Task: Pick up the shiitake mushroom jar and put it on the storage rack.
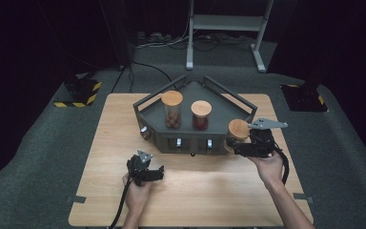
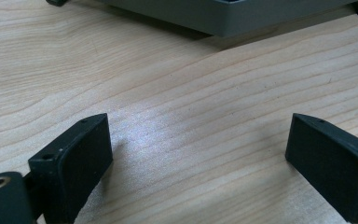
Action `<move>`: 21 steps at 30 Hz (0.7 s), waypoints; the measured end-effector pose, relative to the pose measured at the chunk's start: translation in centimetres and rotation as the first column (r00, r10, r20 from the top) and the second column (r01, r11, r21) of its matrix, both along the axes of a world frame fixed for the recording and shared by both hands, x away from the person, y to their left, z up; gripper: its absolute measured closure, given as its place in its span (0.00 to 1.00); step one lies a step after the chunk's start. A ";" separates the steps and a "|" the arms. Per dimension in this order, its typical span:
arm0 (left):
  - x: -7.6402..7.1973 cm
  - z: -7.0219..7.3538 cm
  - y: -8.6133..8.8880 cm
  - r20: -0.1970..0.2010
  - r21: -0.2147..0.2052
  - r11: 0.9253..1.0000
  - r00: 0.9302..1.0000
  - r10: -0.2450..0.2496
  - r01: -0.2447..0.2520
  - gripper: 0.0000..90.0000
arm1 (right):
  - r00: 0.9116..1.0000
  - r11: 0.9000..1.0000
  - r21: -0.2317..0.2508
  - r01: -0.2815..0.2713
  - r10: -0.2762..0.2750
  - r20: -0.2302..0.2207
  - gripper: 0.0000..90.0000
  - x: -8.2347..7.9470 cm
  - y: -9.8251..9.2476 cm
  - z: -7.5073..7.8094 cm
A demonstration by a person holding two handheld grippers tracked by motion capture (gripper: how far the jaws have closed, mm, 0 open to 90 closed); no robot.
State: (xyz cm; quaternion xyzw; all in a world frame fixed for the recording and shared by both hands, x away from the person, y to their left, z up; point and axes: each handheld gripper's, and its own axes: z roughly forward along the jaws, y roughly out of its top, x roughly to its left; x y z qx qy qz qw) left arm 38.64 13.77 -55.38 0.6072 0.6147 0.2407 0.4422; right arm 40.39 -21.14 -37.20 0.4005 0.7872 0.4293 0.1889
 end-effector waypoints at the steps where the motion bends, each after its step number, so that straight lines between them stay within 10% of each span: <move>1: 0.0 0.0 0.0 0.000 -0.001 1.000 1.000 0.000 0.000 0.08 | 1.000 1.000 0.002 0.001 -0.001 -0.001 0.28 0.1 0.0 0.1; 21: 0.0 0.0 0.0 0.000 0.000 1.000 1.000 0.000 0.000 0.08 | 0.999 0.998 0.022 0.051 -0.051 0.002 0.28 1.9 0.1 2.1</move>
